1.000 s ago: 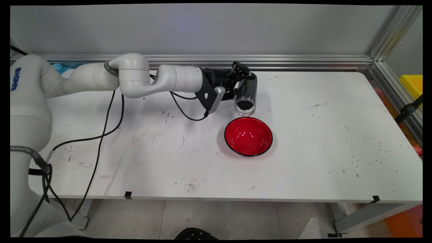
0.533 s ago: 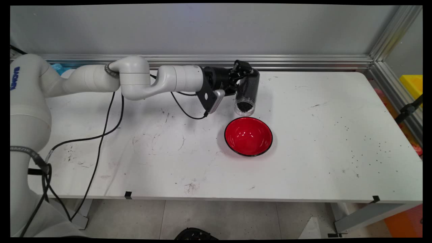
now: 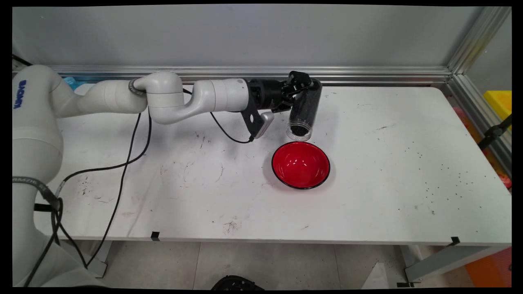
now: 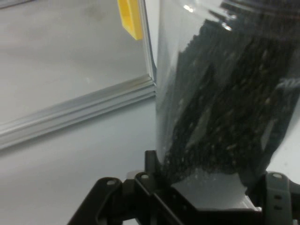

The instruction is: Pour the black seasoning powder in the red bowl

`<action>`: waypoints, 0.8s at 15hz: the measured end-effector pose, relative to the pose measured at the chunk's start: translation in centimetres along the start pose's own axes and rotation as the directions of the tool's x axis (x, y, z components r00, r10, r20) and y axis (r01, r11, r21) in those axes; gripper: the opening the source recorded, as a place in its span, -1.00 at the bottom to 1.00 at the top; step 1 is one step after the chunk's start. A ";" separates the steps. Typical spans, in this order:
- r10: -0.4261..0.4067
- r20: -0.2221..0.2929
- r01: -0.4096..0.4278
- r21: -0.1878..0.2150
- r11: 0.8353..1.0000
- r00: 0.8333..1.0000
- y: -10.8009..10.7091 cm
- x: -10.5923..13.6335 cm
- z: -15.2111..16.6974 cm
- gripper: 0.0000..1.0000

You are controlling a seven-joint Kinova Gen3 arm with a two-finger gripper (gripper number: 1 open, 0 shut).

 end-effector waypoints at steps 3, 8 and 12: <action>0.027 -0.003 -0.026 0.021 0.999 1.000 0.0 0.2 0.6 -1.00; 0.058 -0.003 -0.058 0.039 0.998 0.998 0.2 0.5 1.7 -1.00; 0.077 -0.007 -0.077 0.047 0.996 0.997 0.6 0.8 2.3 -1.00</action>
